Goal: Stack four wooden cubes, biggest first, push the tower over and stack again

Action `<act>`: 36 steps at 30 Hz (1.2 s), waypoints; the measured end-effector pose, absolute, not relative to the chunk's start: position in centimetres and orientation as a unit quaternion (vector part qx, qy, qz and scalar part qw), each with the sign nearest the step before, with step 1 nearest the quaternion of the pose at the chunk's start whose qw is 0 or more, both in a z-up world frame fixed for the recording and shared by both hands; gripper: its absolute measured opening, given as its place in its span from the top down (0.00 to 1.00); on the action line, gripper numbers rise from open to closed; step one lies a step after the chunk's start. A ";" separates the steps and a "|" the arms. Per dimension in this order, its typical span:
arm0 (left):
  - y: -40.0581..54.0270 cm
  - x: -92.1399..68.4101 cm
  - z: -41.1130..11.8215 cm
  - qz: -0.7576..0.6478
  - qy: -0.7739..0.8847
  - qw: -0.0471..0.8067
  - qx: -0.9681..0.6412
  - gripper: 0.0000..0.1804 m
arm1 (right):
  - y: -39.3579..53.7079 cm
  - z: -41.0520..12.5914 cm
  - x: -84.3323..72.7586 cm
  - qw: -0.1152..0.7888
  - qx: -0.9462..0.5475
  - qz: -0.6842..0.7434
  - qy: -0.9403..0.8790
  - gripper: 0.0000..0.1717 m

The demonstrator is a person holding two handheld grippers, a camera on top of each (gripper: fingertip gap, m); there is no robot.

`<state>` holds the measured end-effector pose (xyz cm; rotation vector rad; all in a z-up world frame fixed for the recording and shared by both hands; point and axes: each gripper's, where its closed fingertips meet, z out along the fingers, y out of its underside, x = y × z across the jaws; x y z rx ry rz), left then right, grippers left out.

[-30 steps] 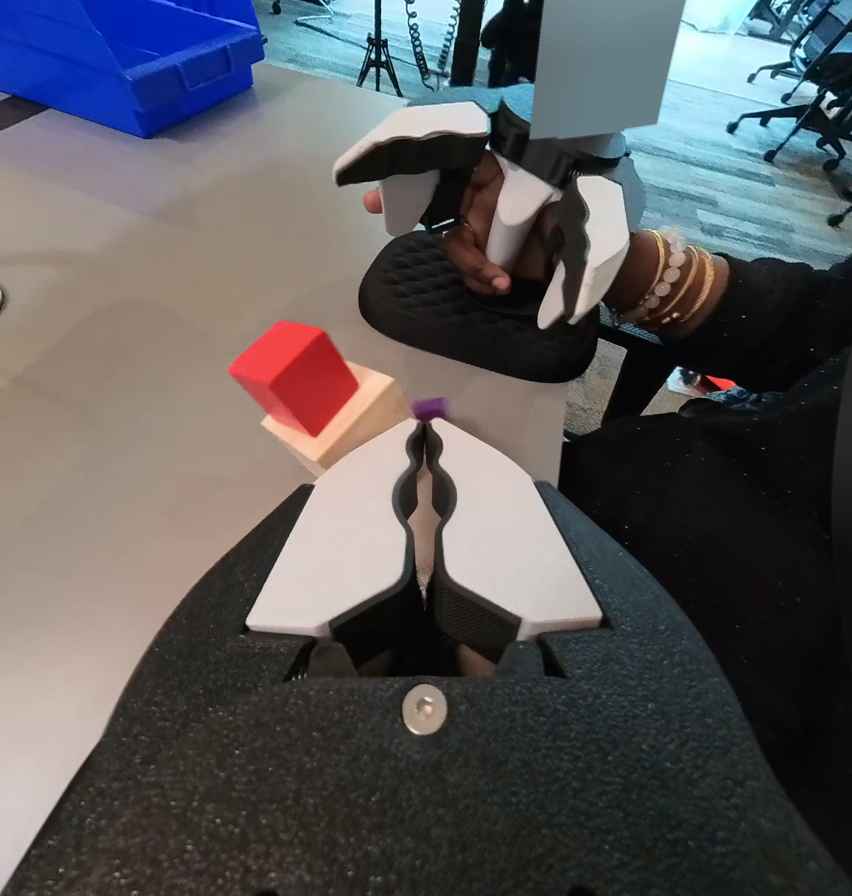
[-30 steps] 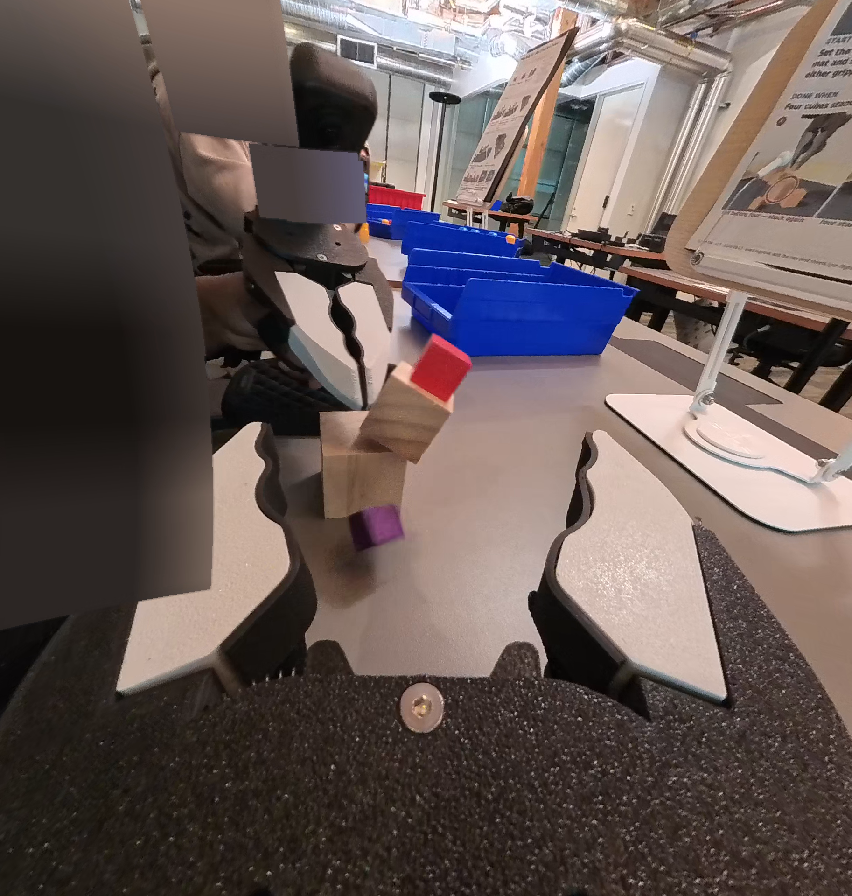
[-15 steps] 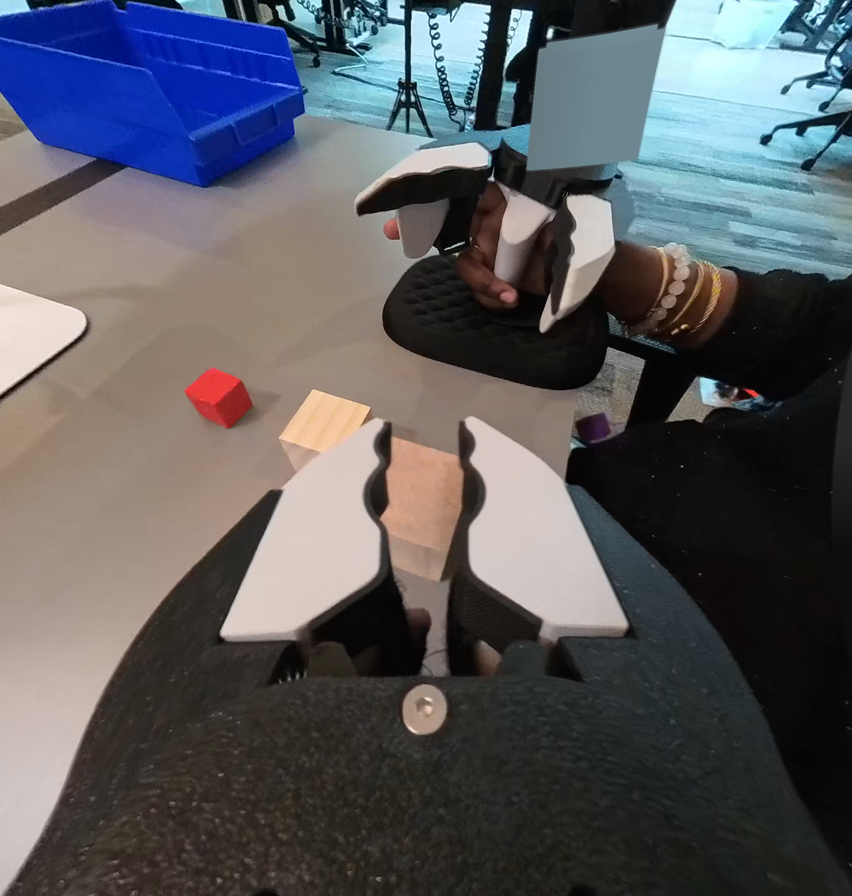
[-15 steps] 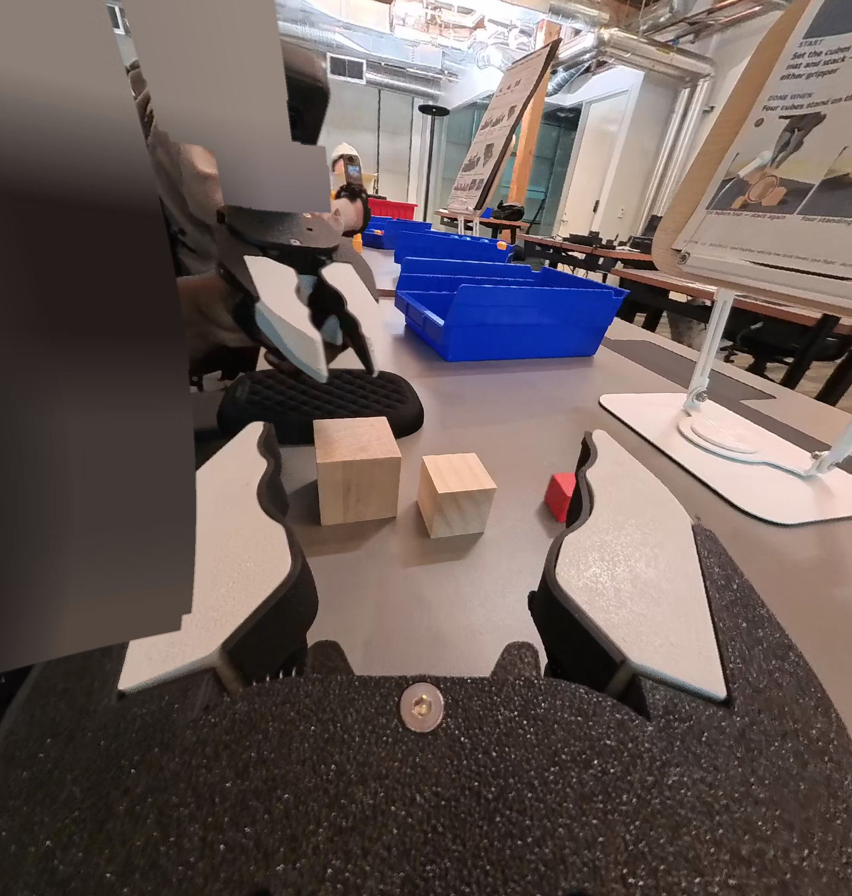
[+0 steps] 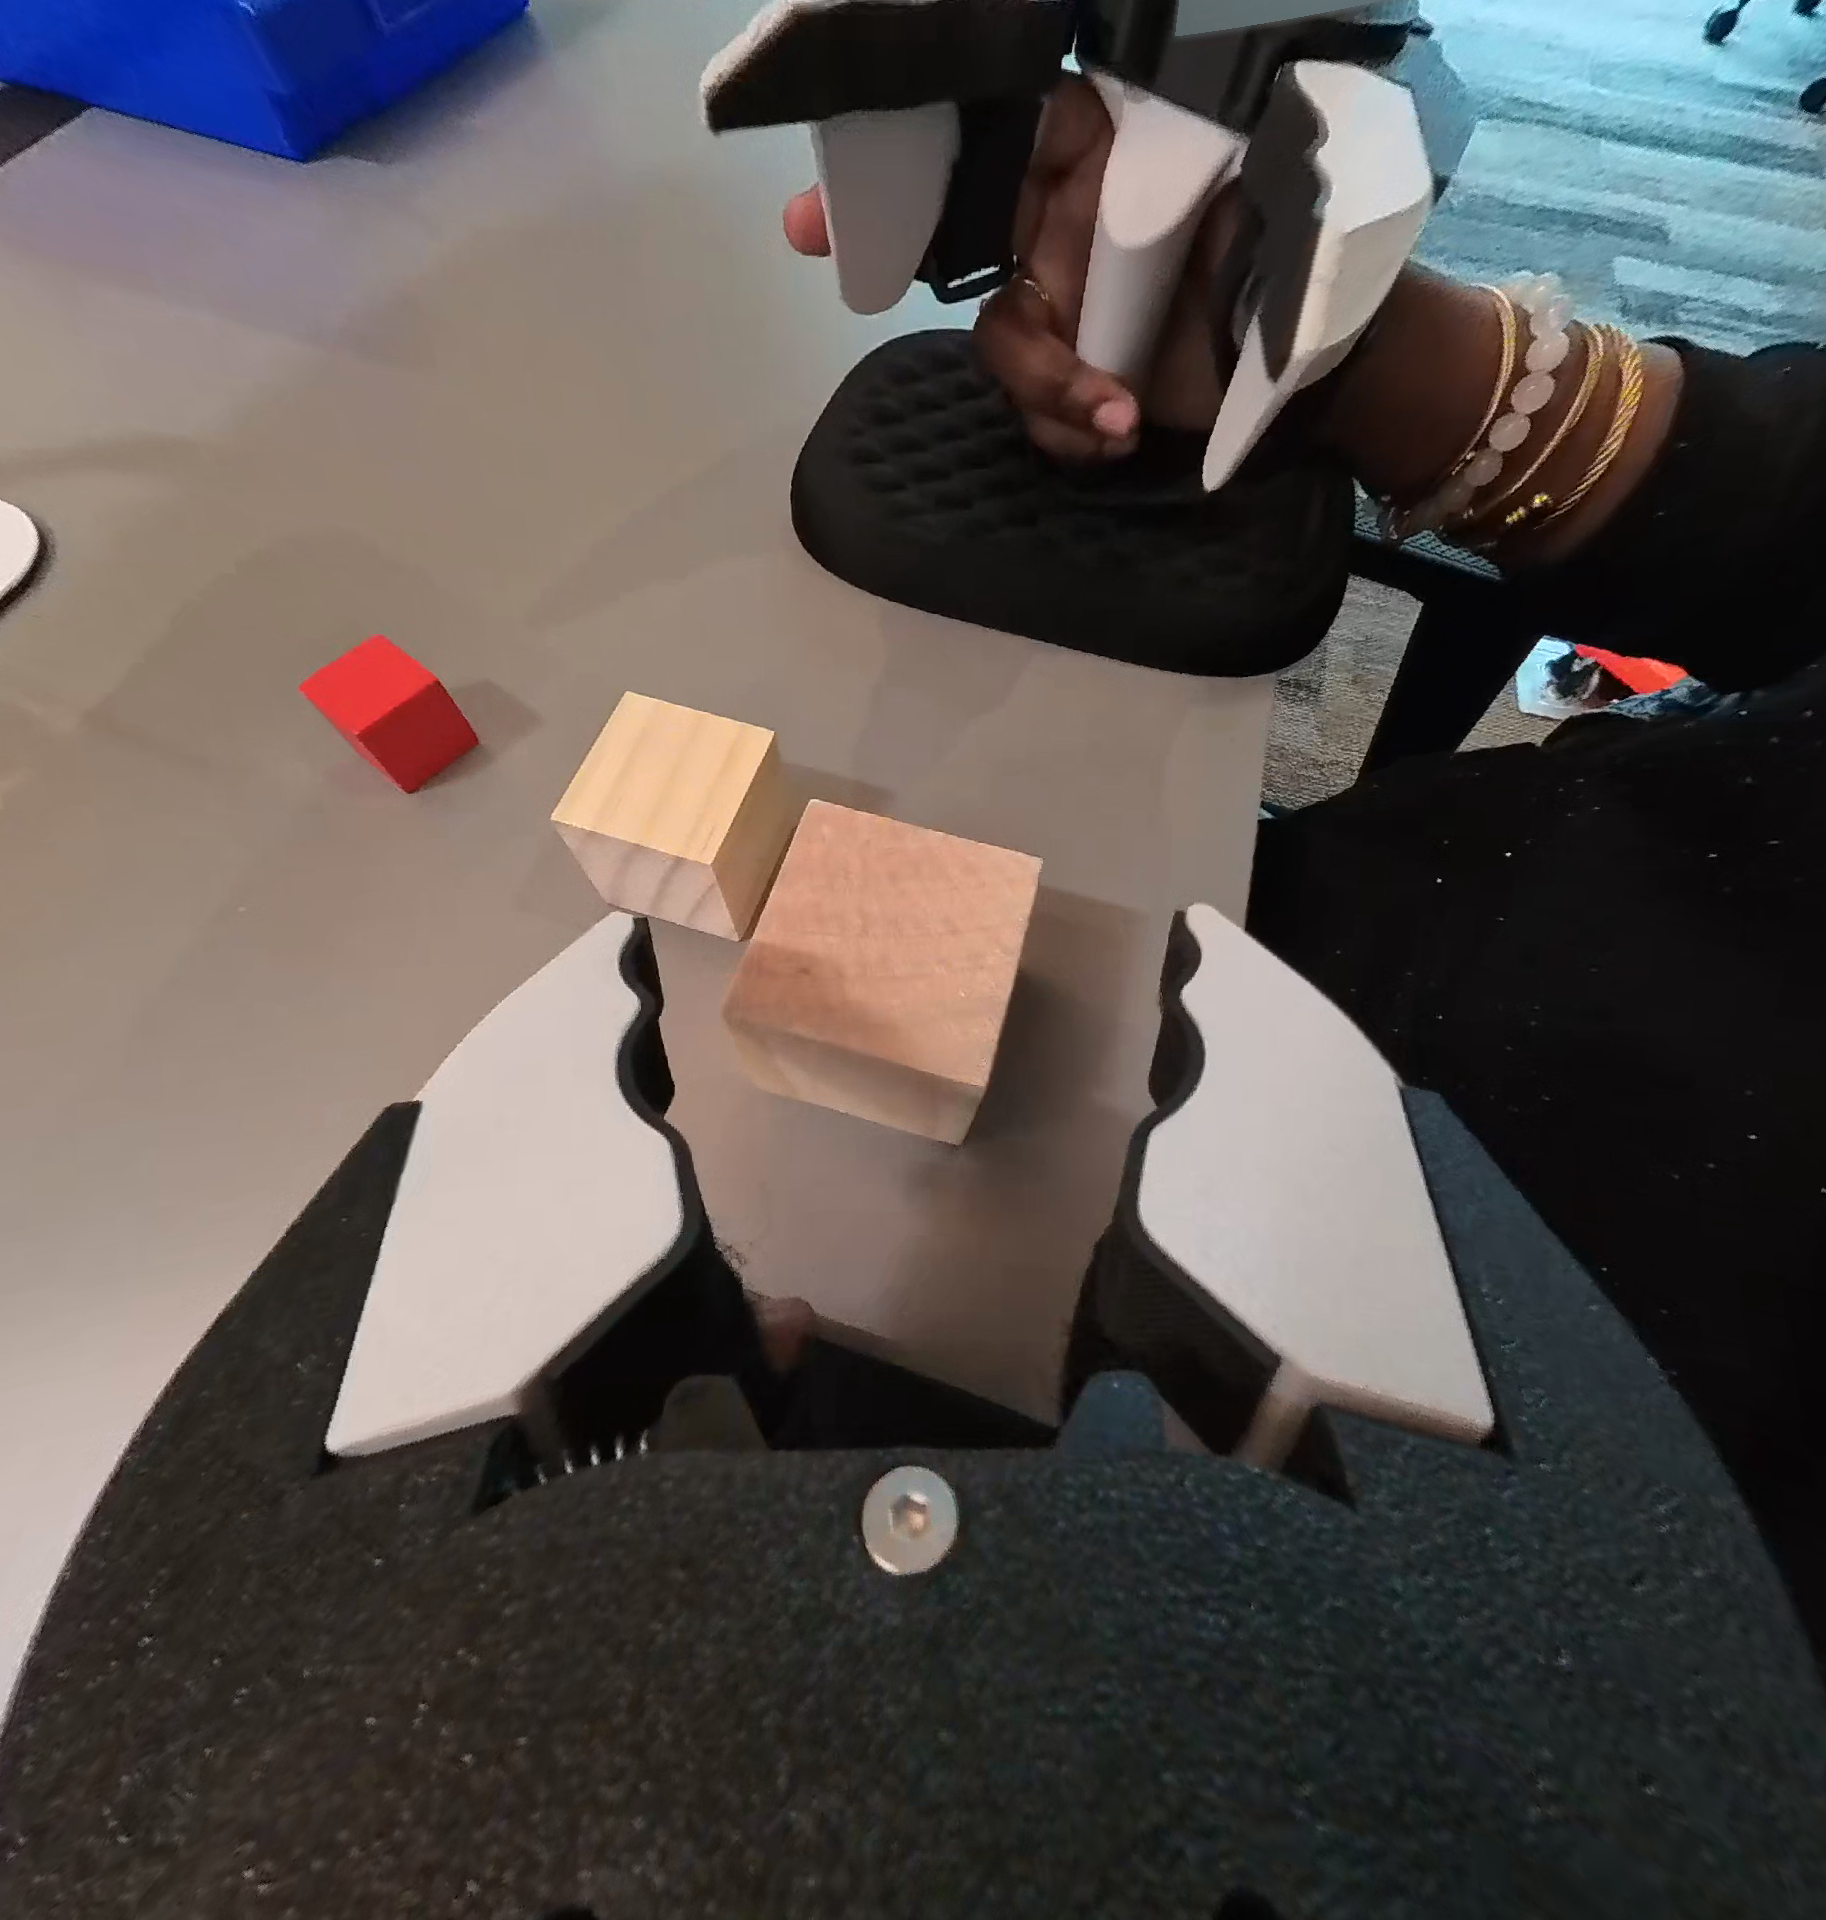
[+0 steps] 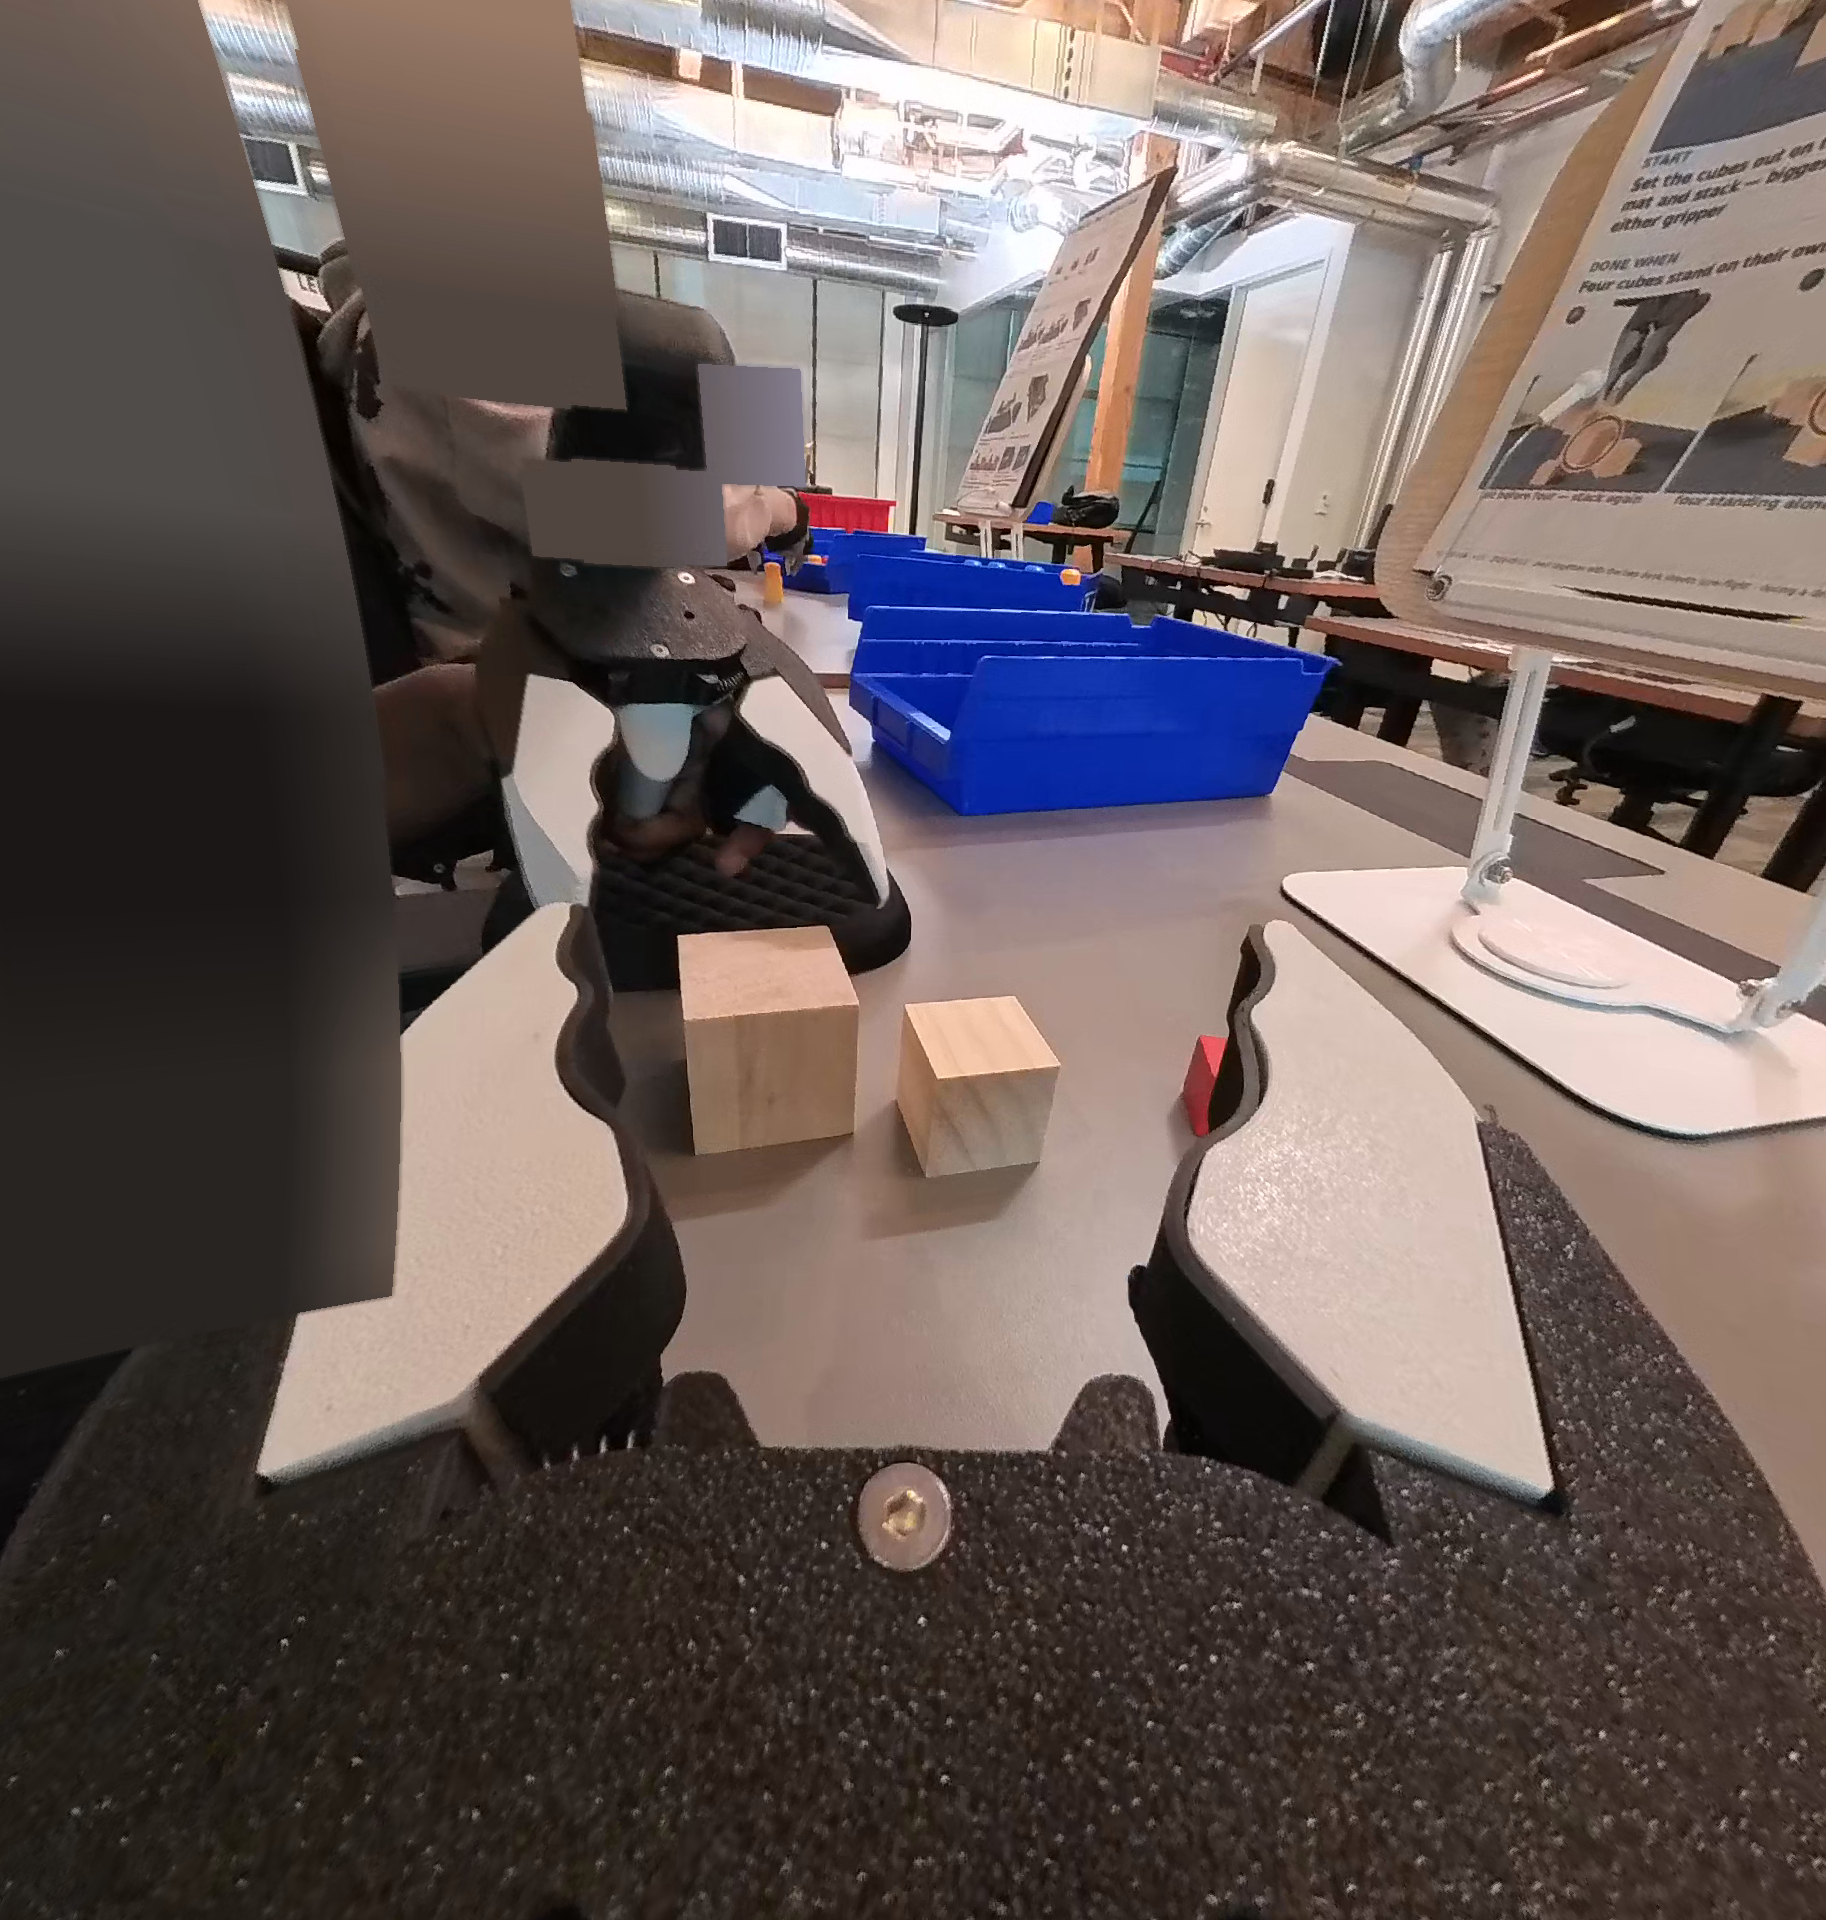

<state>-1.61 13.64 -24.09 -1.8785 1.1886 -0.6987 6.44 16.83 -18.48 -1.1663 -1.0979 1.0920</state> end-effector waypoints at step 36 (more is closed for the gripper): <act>26.0 -9.4 -19.9 -0.096 0.415 0.418 -0.802 0.68 | 16.8 -18.5 6.4 0.570 -0.493 0.460 -0.470 0.35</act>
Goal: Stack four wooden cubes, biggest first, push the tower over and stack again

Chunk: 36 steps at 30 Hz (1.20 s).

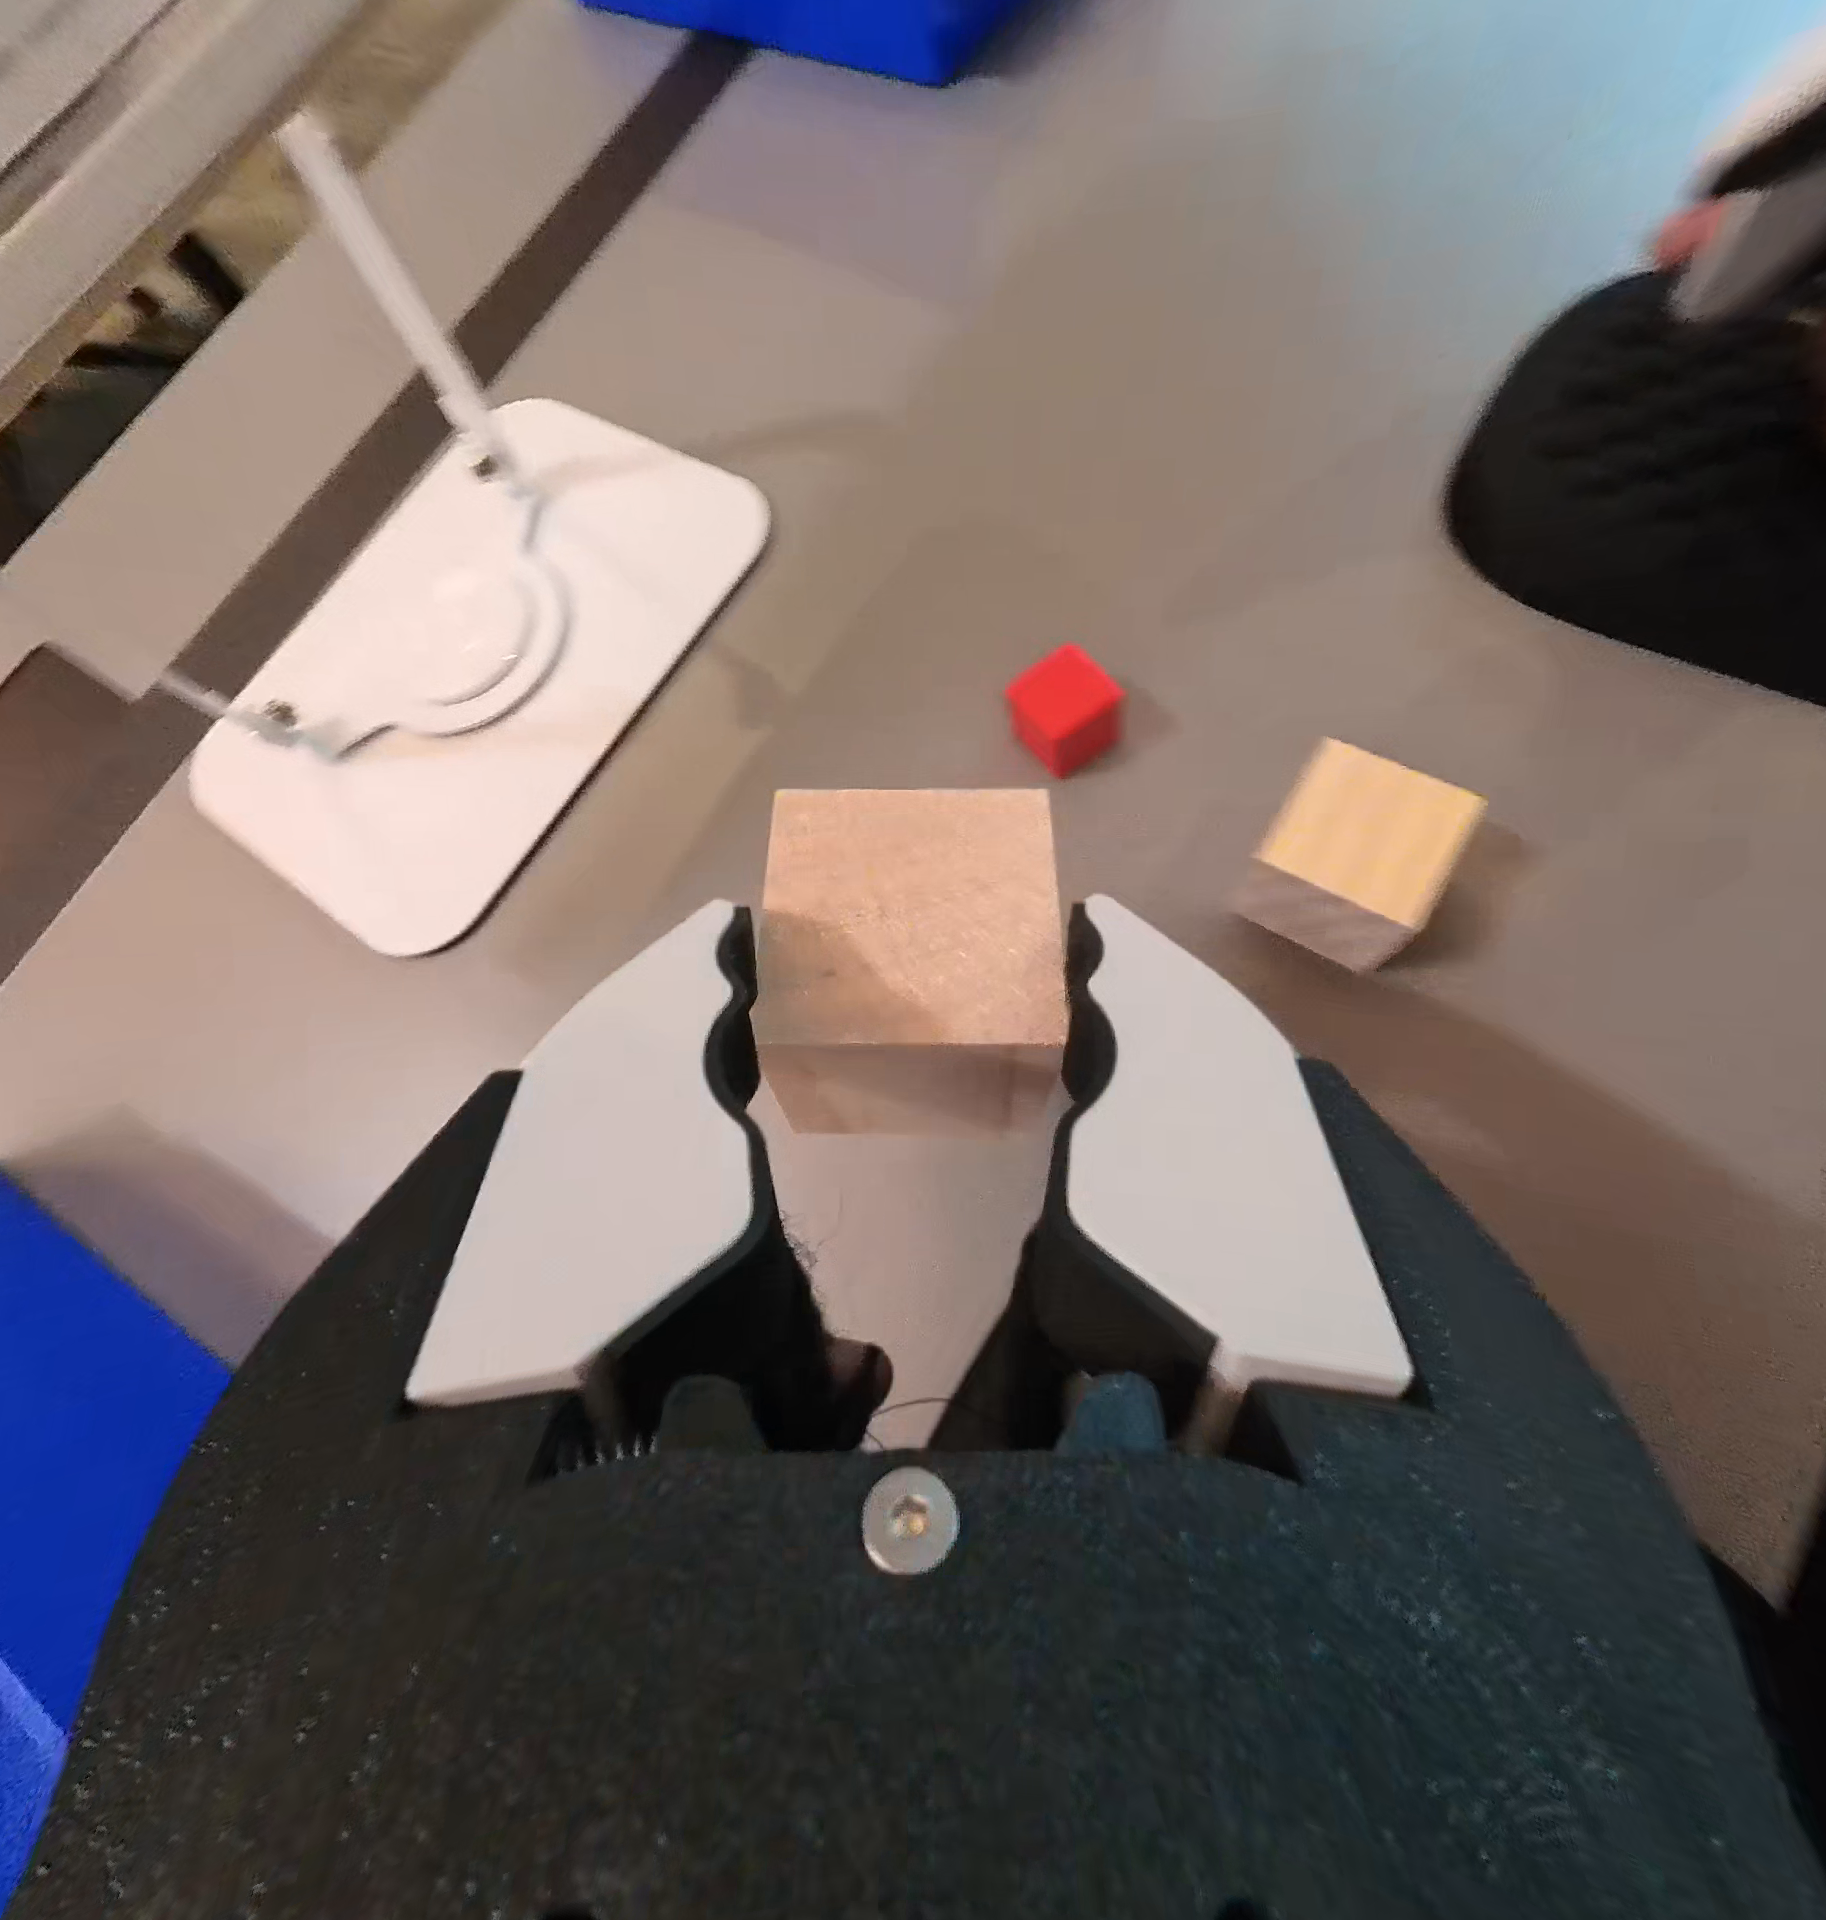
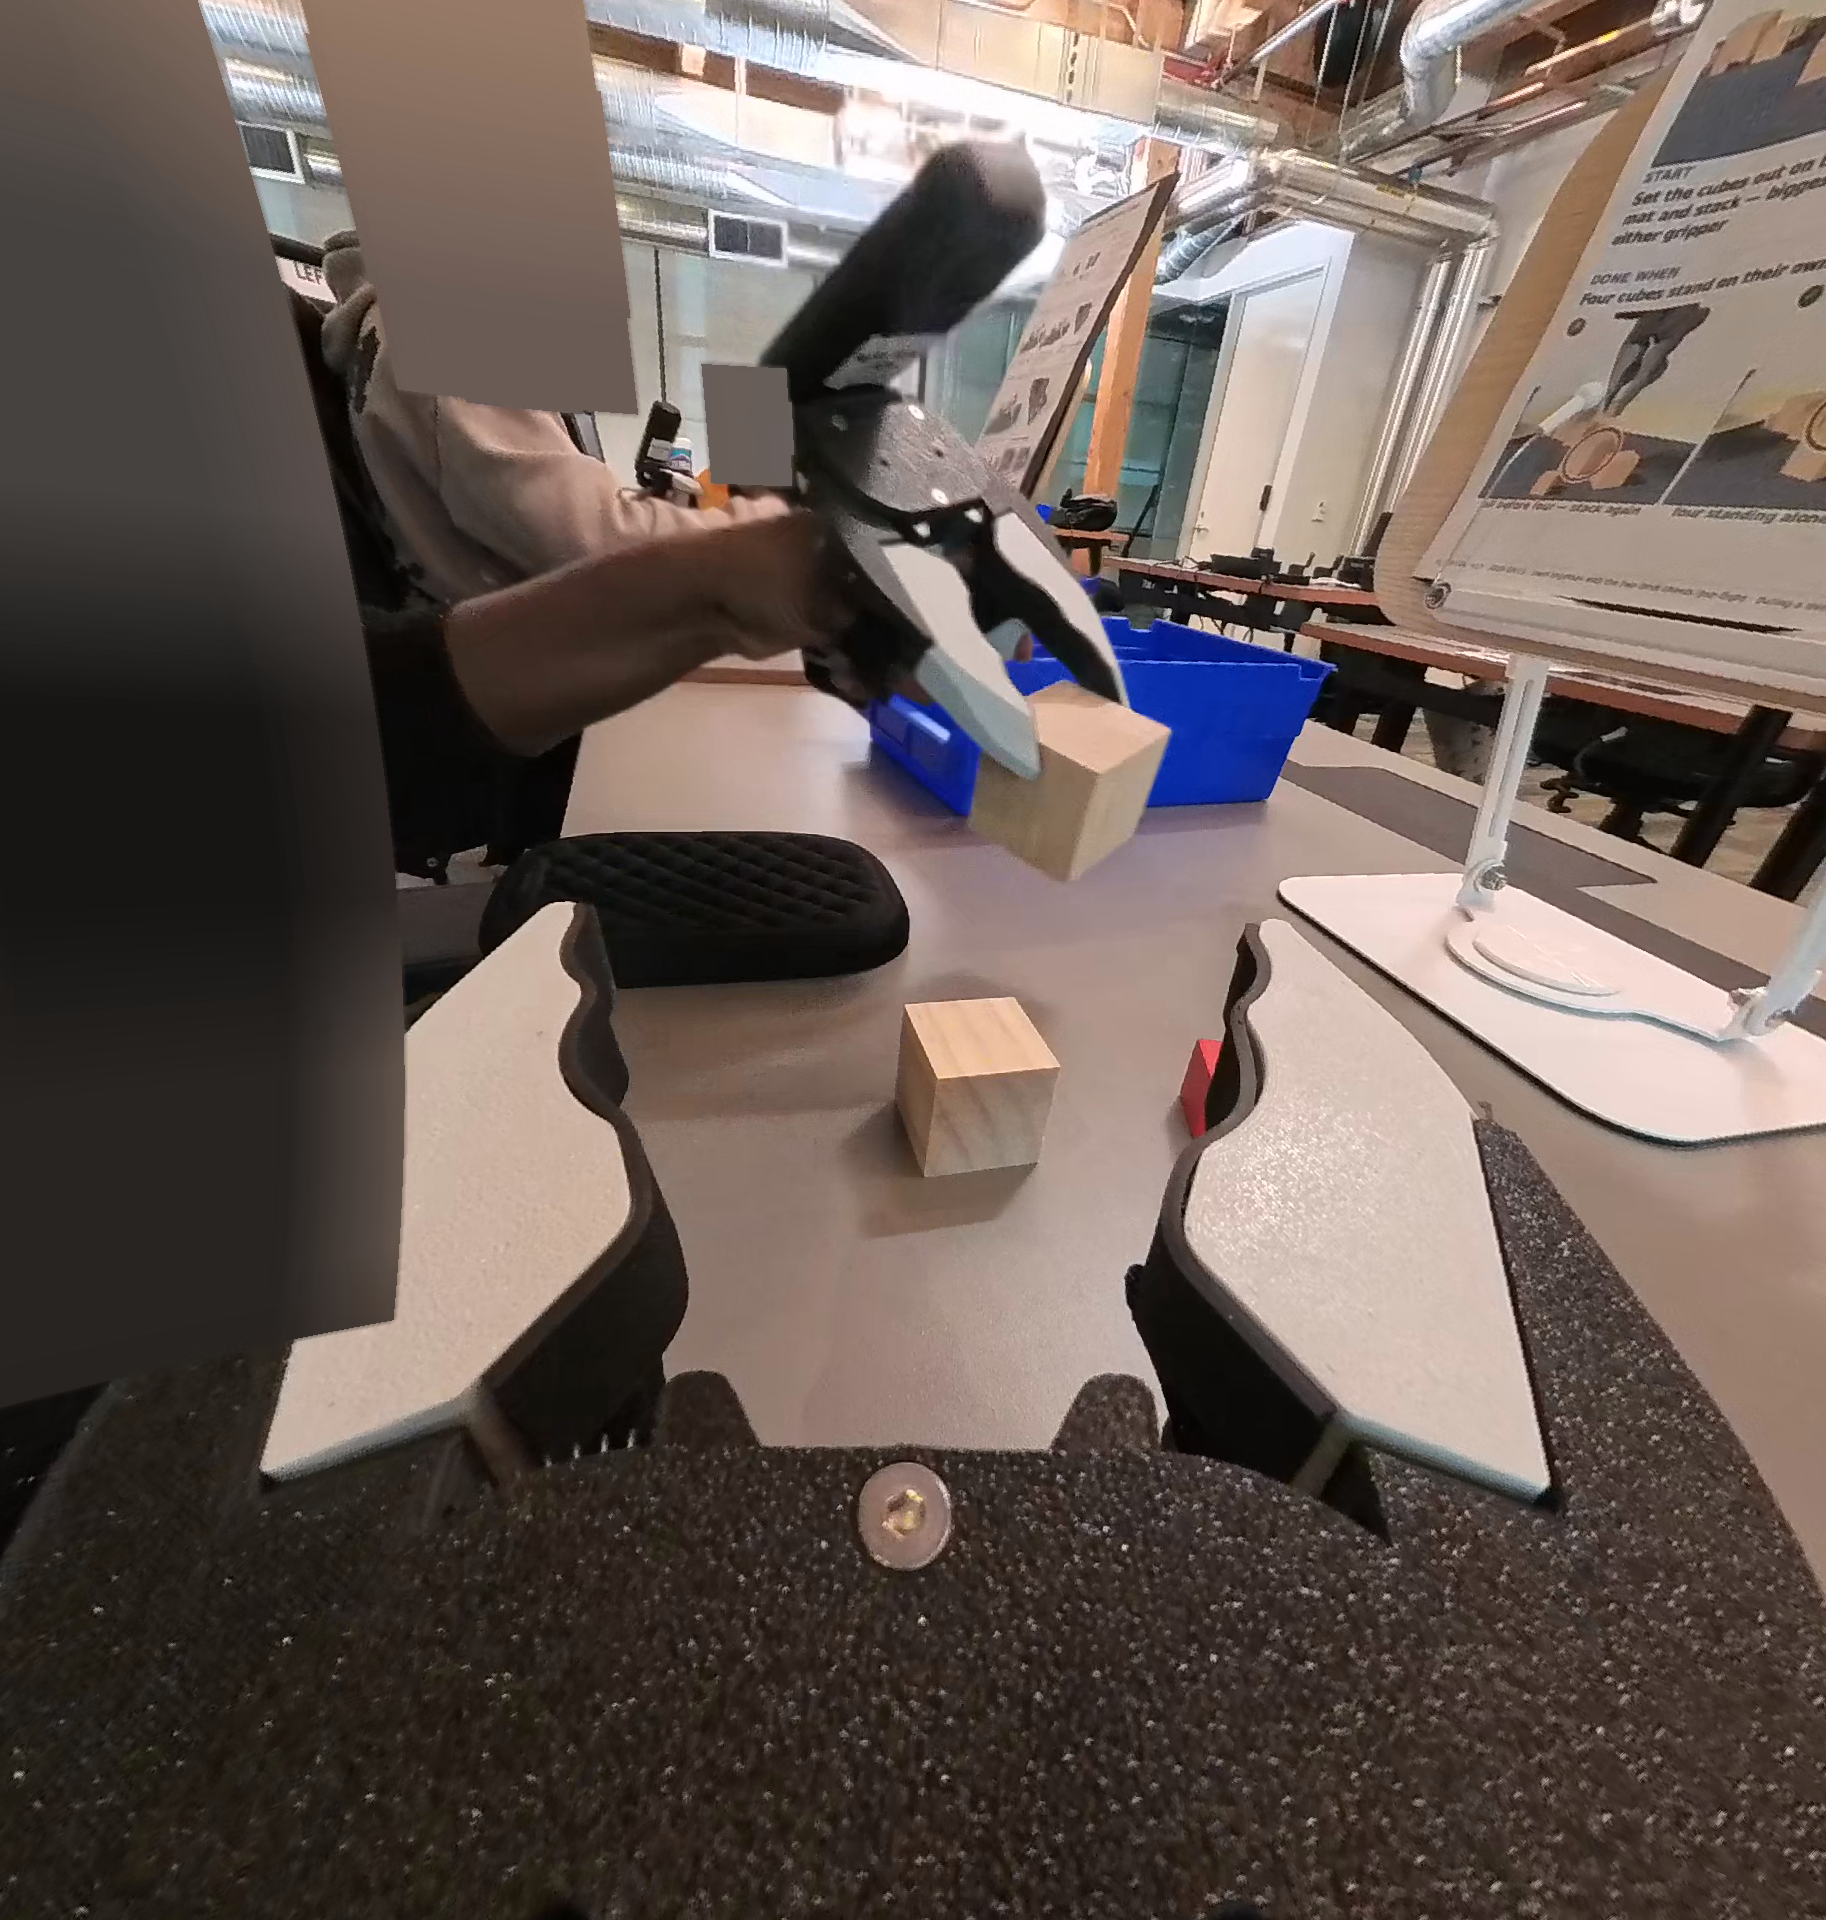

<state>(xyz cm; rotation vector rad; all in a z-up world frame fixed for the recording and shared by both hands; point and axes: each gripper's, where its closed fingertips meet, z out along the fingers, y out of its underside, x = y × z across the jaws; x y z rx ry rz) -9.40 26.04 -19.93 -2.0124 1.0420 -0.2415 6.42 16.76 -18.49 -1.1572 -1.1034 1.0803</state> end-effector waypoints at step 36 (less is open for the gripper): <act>30.0 -11.2 -25.9 -0.077 0.252 0.470 -0.842 0.68 | 20.2 -19.3 6.5 0.599 -0.581 0.377 -0.403 0.37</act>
